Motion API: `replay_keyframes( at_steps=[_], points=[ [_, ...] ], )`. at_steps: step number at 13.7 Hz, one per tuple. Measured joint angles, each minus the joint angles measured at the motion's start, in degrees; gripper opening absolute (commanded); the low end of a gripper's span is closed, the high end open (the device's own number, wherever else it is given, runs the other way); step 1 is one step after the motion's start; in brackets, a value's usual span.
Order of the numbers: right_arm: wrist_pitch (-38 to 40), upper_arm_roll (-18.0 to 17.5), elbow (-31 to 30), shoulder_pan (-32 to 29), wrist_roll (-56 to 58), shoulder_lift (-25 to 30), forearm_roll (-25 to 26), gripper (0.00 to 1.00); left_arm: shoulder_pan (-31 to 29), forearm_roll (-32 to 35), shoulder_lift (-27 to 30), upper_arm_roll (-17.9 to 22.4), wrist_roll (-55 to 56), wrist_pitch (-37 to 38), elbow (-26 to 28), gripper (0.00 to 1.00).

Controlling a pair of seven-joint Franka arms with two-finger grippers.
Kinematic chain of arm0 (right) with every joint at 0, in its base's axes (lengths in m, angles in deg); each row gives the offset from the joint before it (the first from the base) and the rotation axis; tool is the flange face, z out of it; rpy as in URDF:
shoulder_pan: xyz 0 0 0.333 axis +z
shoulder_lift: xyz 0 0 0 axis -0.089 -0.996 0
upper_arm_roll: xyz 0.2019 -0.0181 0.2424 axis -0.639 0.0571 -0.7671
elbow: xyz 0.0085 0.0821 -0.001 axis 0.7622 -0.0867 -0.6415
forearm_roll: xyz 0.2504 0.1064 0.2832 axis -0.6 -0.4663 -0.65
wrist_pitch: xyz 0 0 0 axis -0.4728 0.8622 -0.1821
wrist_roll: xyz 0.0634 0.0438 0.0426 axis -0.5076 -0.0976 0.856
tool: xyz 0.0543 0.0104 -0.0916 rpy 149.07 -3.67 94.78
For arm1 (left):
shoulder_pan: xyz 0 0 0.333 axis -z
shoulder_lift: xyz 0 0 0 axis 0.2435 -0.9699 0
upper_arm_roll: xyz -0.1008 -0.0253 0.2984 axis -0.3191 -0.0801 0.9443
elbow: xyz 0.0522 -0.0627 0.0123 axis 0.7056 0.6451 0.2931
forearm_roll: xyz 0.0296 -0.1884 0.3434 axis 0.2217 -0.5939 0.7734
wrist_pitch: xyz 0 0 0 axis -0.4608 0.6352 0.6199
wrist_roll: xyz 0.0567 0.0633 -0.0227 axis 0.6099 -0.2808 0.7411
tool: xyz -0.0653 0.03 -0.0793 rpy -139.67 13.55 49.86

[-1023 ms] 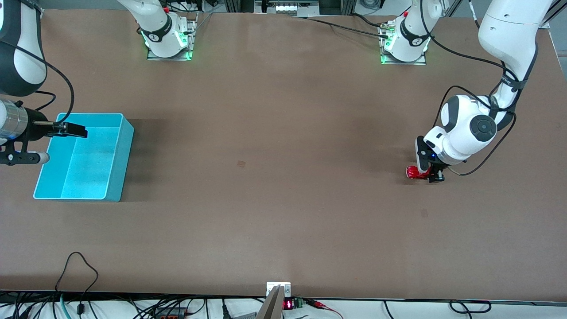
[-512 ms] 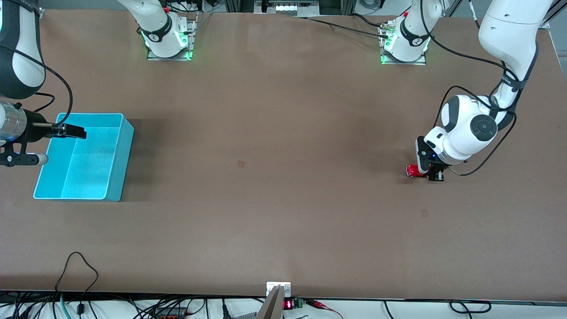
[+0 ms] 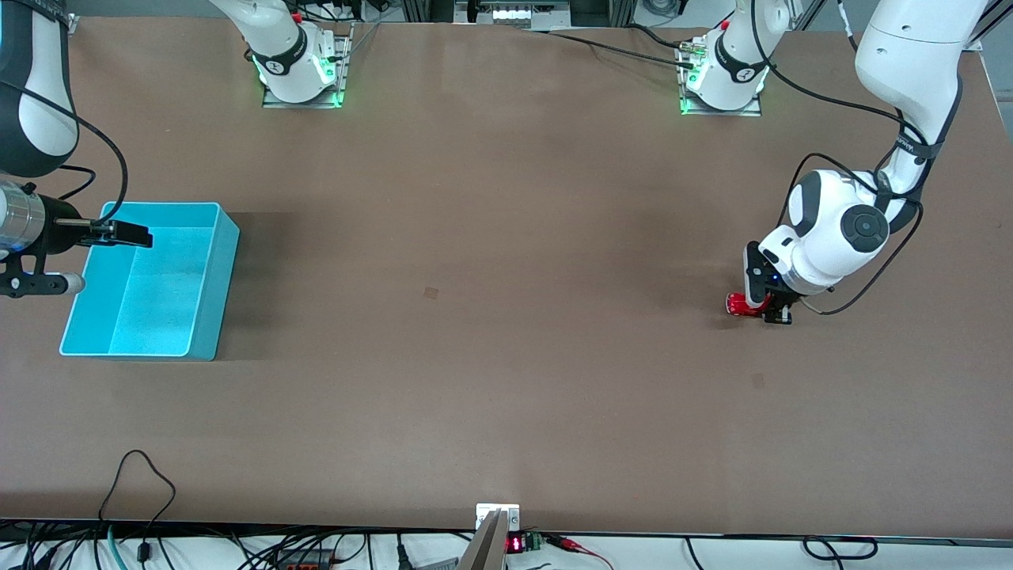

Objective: Wind red beetle toy and store in blue box

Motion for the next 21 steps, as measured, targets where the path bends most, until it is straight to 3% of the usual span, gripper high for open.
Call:
replay_keyframes(
  at_steps=[8, 21],
  points=[
    [0.0, 0.0, 0.0, 0.0, 0.0, 0.0, -0.3, 1.0, -0.1, 0.0, -0.1, 0.0, 0.0, 0.0, -0.2, 0.29],
    [0.0, 0.0, 0.0, 0.0, 0.0, 0.0, -0.3, 1.0, -1.1, 0.0, -0.2, 0.0, -0.1, 0.0, -0.3, 0.29]
  ],
)
